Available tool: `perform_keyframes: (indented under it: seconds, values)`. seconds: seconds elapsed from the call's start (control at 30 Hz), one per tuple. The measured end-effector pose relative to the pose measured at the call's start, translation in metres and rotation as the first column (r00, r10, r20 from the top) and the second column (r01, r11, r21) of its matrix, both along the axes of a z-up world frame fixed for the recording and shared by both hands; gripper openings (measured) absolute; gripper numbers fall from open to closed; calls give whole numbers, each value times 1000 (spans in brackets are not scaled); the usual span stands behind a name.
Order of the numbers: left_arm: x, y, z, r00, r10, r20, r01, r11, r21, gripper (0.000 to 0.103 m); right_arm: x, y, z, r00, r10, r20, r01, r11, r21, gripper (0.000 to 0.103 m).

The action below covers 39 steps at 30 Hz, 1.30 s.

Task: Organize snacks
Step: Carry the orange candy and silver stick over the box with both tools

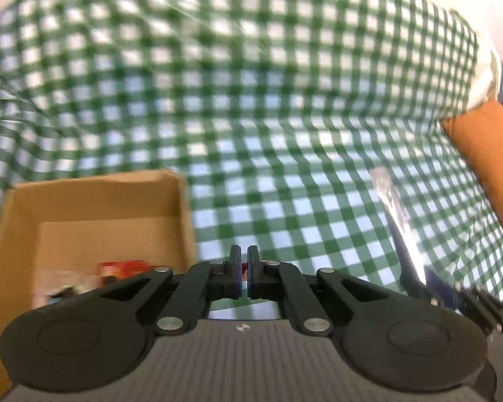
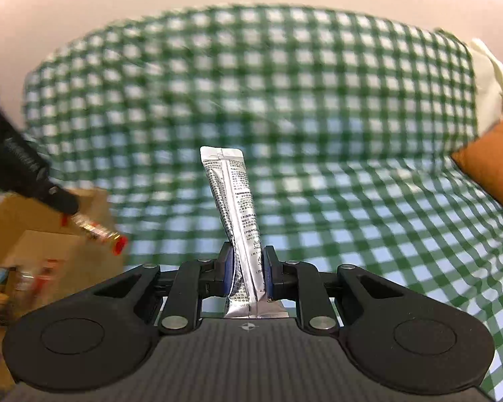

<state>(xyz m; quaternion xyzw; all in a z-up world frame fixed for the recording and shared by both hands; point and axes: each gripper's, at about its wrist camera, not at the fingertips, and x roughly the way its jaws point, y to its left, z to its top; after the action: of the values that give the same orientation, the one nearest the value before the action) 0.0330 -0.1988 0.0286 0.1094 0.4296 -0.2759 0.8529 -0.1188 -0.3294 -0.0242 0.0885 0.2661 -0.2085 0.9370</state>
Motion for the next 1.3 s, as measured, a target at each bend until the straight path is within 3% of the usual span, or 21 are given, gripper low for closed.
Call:
perform_keyframes:
  seconds: [0.3,0.5,0.63,0.93,1.3]
  values:
    - [-3,137,41,989,128,80,-128,992,2,2,5,126,52,980,193,45,-194,981,26,20]
    - [-5,215,42,976,204,78,-204,979,0,2,12,191,56,961,278,5,-278,959,49,20]
    - [-4,242,37,971,226,71,-226,974,-10,2,13,223,54,952,303,-37,-302,952,49,20]
    - [10,253,20,971,237,34,-236,972,-21,2,31,242,44,942,323,-95,-321,946,40,20]
    - [47,226,-14,978,207,-1,-207,978,32,2,69,238,11,937,308,-163,-299,951,77,20]
